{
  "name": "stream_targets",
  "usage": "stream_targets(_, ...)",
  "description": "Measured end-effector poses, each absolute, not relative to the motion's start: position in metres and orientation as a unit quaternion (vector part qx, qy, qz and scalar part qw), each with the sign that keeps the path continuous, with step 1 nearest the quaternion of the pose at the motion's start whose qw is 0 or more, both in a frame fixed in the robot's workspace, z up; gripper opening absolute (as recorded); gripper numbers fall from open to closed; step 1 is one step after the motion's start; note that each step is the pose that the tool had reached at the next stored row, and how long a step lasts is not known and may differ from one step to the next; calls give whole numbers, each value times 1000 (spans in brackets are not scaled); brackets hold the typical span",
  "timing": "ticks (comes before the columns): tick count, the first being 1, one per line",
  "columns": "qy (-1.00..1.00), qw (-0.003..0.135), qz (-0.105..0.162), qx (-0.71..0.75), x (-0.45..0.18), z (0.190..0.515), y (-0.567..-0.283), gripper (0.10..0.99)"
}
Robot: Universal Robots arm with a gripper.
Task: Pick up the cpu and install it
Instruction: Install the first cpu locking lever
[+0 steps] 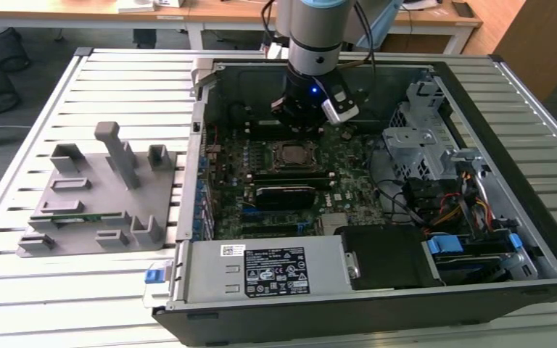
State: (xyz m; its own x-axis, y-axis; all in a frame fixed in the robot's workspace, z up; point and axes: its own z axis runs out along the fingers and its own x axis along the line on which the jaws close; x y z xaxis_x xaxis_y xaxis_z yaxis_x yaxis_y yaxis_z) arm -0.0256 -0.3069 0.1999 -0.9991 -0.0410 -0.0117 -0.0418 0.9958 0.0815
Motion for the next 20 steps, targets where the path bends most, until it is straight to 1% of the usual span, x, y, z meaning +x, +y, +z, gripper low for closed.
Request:
stream_targets(7, 999, 5, 40, -21, -25, 199, -307, 106)
stream_targets(12, 999, 5, 25, -21, -25, 199, -307, 106)
stream_targets(20, 1000, 5, 22, -21, -25, 197, -305, 106)
